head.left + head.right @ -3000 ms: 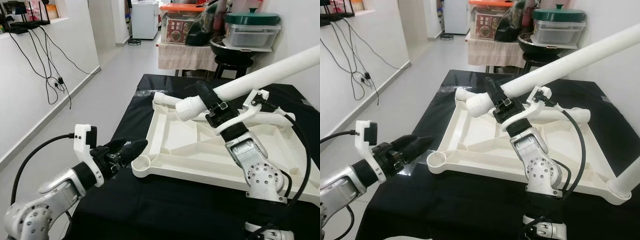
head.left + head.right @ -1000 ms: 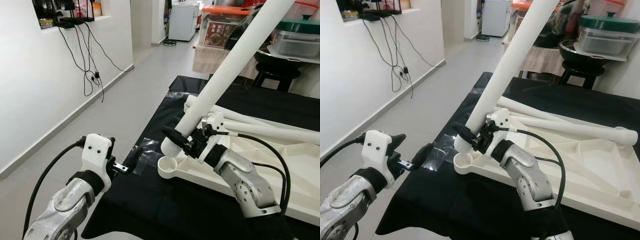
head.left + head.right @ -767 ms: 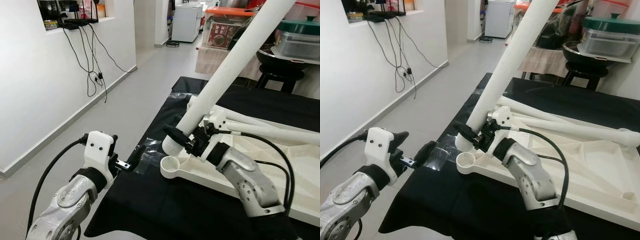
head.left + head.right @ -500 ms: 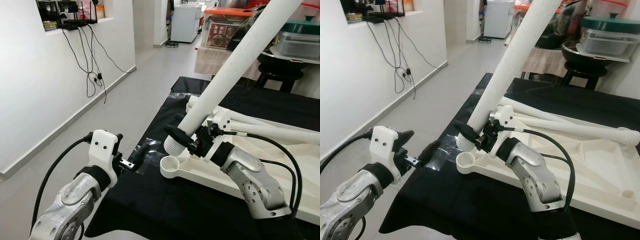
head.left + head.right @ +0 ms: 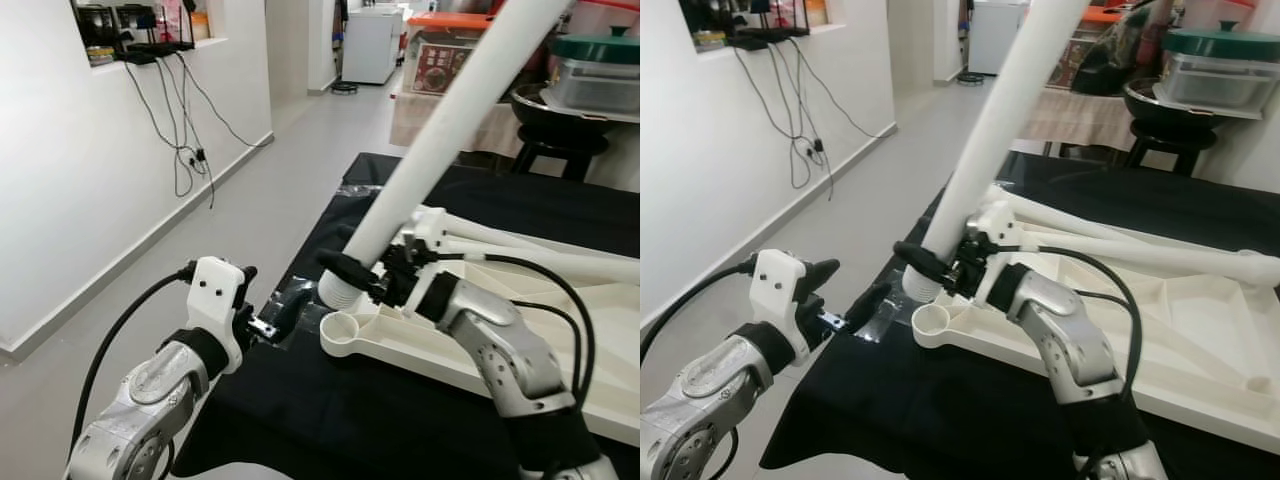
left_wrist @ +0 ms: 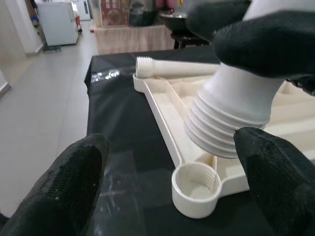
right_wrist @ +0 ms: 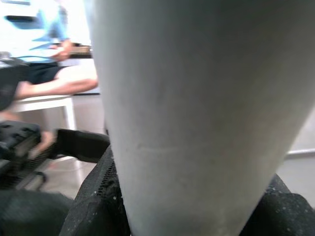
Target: Building children table
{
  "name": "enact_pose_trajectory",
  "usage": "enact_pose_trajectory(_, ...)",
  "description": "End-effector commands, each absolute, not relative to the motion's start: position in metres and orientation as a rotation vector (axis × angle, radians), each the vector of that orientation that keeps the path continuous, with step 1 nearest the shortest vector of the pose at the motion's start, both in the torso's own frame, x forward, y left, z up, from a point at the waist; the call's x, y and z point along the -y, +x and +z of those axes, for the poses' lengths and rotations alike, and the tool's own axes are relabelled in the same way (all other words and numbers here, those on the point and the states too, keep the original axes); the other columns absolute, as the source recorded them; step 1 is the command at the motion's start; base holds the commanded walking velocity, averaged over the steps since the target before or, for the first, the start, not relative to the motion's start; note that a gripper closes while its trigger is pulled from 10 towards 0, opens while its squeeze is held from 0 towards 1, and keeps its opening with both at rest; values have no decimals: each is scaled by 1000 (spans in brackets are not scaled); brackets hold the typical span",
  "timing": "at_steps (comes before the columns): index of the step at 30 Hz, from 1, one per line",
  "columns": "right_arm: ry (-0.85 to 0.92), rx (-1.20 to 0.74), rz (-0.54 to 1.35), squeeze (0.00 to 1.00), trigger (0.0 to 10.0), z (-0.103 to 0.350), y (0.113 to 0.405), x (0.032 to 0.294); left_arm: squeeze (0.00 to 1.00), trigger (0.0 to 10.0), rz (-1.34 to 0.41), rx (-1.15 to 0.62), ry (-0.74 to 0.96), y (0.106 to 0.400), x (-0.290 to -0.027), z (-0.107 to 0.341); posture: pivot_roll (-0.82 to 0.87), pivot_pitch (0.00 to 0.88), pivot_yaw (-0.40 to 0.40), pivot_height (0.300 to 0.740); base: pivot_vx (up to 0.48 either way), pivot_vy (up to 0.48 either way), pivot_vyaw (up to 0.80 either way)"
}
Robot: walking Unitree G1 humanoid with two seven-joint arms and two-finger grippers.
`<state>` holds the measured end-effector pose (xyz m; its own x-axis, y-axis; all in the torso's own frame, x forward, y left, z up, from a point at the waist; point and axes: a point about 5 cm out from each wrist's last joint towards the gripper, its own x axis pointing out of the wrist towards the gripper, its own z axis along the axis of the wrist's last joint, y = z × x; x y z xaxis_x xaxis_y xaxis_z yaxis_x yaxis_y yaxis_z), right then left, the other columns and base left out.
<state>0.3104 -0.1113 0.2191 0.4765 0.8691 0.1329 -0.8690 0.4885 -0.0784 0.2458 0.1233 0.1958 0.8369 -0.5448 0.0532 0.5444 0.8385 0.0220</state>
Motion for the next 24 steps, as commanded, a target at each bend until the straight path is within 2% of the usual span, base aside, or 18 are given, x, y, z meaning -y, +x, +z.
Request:
enact_pose_trajectory(1, -52, 158, 1162, 0, 10000, 218, 309, 101, 0, 10000, -607, 13, 36, 238, -123, 190, 0, 44, -5, 740, 0, 0, 0)
enact_pose_trajectory(8, -87, 137, 1258, 0, 10000, 215, 306, 94, 0, 10000, -635, -21, 55, 227, -122, 186, 22, 61, -19, 740, 0, 0, 0)
enact_pose_trajectory(12, -140, 117, 1365, 0, 10000, 213, 309, 73, 0, 10000, -591, -96, 100, 205, -131, 172, 50, 109, -43, 740, 0, 0, 0)
enact_pose_trajectory(16, -149, 126, 1349, 0, 10000, 213, 315, 67, 0, 10000, -552, -101, 108, 200, -136, 172, 62, 122, -52, 740, 0, 0, 0)
enact_pose_trajectory(19, -164, 124, 1245, 0, 10000, 213, 332, 67, 0, 10000, -484, -110, 139, 195, -151, 173, 78, 152, -66, 740, 0, 0, 0)
enact_pose_trajectory(24, -186, 107, 1239, 0, 10000, 212, 337, 73, 0, 10000, -498, -138, 159, 189, -155, 170, 76, 170, -68, 740, 0, 0, 0)
